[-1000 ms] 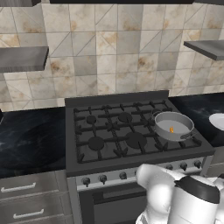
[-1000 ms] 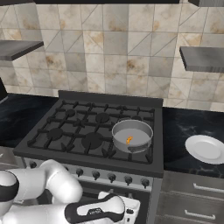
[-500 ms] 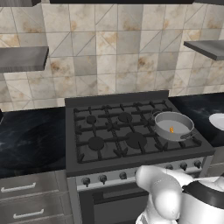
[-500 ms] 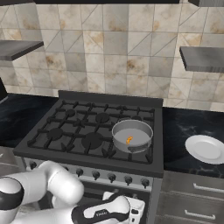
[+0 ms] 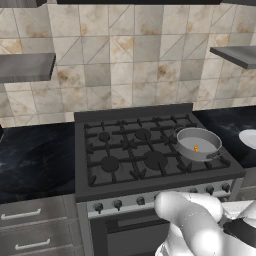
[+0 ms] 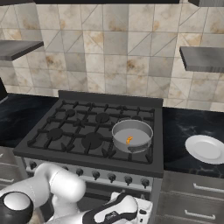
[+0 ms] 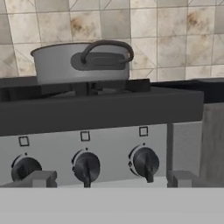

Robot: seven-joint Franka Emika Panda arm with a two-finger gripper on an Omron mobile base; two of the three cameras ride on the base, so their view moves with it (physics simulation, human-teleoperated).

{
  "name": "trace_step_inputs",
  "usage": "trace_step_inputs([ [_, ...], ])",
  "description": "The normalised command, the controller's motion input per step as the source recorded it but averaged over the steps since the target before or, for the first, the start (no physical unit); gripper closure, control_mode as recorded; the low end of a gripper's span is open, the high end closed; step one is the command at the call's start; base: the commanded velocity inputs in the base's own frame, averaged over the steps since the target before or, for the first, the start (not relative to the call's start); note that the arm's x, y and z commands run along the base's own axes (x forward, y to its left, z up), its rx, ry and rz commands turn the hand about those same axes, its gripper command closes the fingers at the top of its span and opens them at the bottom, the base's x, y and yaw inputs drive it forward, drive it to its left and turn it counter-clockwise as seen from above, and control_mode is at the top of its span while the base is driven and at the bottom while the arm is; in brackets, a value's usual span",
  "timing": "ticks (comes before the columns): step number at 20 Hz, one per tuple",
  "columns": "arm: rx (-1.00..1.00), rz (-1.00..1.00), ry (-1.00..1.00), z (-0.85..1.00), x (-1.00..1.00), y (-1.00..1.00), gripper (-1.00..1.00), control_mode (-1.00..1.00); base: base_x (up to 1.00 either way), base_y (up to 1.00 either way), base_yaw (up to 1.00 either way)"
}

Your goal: Retrieve the frozen meat and place it in the pot on a burner. Then turn the burner on.

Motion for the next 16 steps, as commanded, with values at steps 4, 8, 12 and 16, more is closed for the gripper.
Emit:
trace_step_inputs([
  [4,0.00,0.00,0.00,-0.10,0.13,-0.20,-1.00,-1.00,0.00,0.00,0.00],
  [8,0.00,0.00,0.00,-0.09,0.18,-0.12,-1.00,-1.00,0.00,0.00,0.00],
  [12,0.00,0.00,0.00,-0.03,0.20,-0.04,-1.00,-1.00,0.00,0.00,0.00],
  [16,0.00,0.00,0.00,-0.04,0.22,-0.02,-1.00,-1.00,0.00,0.00,0.00],
])
